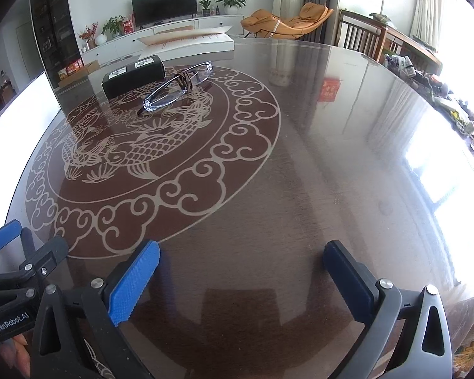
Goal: Organize objects
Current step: 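Move the right tool to the rimless glasses and close on them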
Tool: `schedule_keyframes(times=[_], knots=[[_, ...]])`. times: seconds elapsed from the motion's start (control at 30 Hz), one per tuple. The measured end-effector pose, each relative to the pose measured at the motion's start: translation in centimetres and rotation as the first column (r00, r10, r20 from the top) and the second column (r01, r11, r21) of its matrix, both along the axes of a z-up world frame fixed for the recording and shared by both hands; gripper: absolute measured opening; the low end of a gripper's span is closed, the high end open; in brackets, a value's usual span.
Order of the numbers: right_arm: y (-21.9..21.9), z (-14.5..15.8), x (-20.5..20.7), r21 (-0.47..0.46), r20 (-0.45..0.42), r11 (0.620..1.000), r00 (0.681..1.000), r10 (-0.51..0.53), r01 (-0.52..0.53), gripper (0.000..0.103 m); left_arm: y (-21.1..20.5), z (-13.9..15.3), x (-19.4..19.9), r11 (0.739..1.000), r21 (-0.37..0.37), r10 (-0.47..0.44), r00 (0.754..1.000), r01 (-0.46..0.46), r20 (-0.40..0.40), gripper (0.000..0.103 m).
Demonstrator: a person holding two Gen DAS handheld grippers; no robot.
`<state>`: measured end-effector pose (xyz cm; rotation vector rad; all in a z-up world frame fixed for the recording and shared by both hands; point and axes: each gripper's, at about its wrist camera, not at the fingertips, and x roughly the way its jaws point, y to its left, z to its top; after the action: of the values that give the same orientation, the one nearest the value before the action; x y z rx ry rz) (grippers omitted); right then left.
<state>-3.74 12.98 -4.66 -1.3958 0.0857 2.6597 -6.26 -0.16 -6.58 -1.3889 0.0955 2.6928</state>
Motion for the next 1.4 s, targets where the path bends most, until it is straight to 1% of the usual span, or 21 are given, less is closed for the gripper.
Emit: schedule_keyframes(times=[0.13, 0.27, 0.33, 0.4, 0.43, 0.5, 0.53, 0.57, 0.6, 0.63, 0.7, 0.87, 1.0, 1.1, 1.13, 1.2, 1.23, 1.27, 1.33, 1.37, 1.4], knots=[[-1.3, 0.0, -4.9, -0.012, 0.042, 0.998, 0.998, 0.055, -0.055, 0.103, 0.0, 0.0, 0.0, 1.0, -0.001, 0.0, 1.0, 0.0, 0.0, 0.103], [-4.4, -0.1, -10.4, -0.011, 0.027, 0.989, 0.989, 0.145, -0.145, 0.103, 0.0, 0.0, 0.0, 1.0, -0.001, 0.0, 1.0, 0.0, 0.0, 0.103], [-5.5, -0.1, -13.4, -0.011, 0.029, 0.989, 0.989, 0.148, -0.148, 0.103, 0.0, 0.0, 0.0, 1.0, -0.001, 0.0, 1.0, 0.0, -0.001, 0.103], [-5.8, -0.1, -16.3, -0.012, 0.039, 0.993, 0.992, 0.121, -0.12, 0.102, 0.0, 0.0, 0.0, 1.0, -0.001, 0.0, 1.0, 0.0, -0.001, 0.103], [-5.6, -0.1, -17.6, -0.011, 0.036, 0.995, 0.995, 0.098, -0.098, 0.098, 0.0, 0.0, 0.0, 1.0, -0.001, 0.0, 1.0, 0.0, -0.001, 0.103], [-4.6, 0.1, -19.3, -0.011, 0.018, 0.999, 0.999, 0.037, -0.036, 0.085, 0.0, 0.0, 0.0, 1.0, -0.002, 0.0, 1.0, 0.0, -0.001, 0.103], [-4.0, 0.4, -19.7, -0.008, 0.008, 1.0, 1.0, 0.015, -0.015, 0.062, 0.0, 0.0, 0.0, 1.0, -0.002, 0.0, 1.0, 0.0, -0.001, 0.103], [-3.5, 0.7, -19.8, -0.008, 0.003, 1.0, 1.0, 0.007, -0.007, 0.034, 0.0, 0.0, 0.0, 1.0, -0.002, 0.0, 1.0, 0.0, -0.001, 0.103], [-2.9, 0.9, -19.8, -0.011, 0.007, 1.0, 1.0, 0.005, -0.005, 0.023, 0.0, 0.0, 0.0, 1.0, -0.002, 0.001, 1.0, -0.001, -0.001, 0.103], [-2.2, 1.1, -19.5, -0.023, 0.007, 1.0, 1.0, 0.008, -0.008, 0.014, 0.0, 0.0, 0.0, 1.0, -0.002, 0.001, 1.0, -0.001, -0.001, 0.103], [-1.1, 1.1, -17.8, -0.043, -0.007, 0.999, 1.0, 0.026, -0.026, 0.014, 0.1, 0.0, 0.0, 1.0, -0.003, 0.0, 1.0, 0.0, -0.001, 0.103], [1.0, 1.1, -11.0, -0.002, -0.038, 0.998, 0.998, 0.056, -0.056, 0.014, 0.1, 0.0, 0.0, 1.0, -0.003, 0.0, 1.0, 0.0, -0.002, 0.103], [2.4, 1.0, -5.5, 0.015, -0.059, 1.0, 0.998, 0.028, -0.027, 0.014, 0.1, 0.0, 0.0, 1.0, -0.003, 0.001, 1.0, -0.001, -0.002, 0.103], [2.8, 1.0, -3.1, 0.021, -0.071, 1.0, 0.997, -0.002, 0.003, 0.015, 0.2, 0.0, 0.1, 1.0, -0.011, 0.001, 1.0, -0.001, -0.005, 0.103], [2.9, 1.0, -2.6, 0.022, -0.071, 1.0, 0.997, -0.004, 0.006, 0.018, 0.2, 0.0, 0.1, 1.0, -0.014, 0.001, 1.0, -0.001, -0.007, 0.103], [3.1, 1.1, -2.2, 0.021, -0.07, 1.0, 0.997, -0.016, 0.018, 0.036, 0.2, 0.1, 0.1, 1.0, -0.017, 0.001, 1.0, -0.001, -0.008, 0.103], [3.1, 1.0, -2.0, 0.012, -0.068, 1.0, 0.998, -0.019, 0.02, 0.053, 0.2, 0.1, 0.0, 1.0, -0.014, 0.001, 1.0, -0.001, -0.006, 0.103], [3.2, 0.9, -2.0, -0.001, -0.063, 1.0, 0.998, -0.019, 0.019, 0.065, 0.0, 0.1, -0.1, 1.0, -0.004, 0.001, 1.0, -0.001, -0.001, 0.103], [3.5, 0.9, -2.1, -0.012, -0.06, 1.0, 0.998, -0.022, 0.021, 0.07, 0.0, 0.1, -0.2, 1.0, -0.002, -0.004, 1.0, 0.004, 0.007, 0.103], [3.7, 0.8, -1.9, -0.015, -0.061, 1.0, 0.998, -0.022, 0.021, 0.071, 0.1, 0.1, -0.6, 1.0, -0.004, -0.01, 1.0, 0.01, 0.022, 0.103], [3.8, 0.7, -1.7, -0.018, -0.061, 1.0, 0.998, -0.019, 0.018, 0.072, 0.2, 0.2, -0.9, 1.0, -0.007, -0.022, 0.998, 0.022, 0.059, 0.103]])
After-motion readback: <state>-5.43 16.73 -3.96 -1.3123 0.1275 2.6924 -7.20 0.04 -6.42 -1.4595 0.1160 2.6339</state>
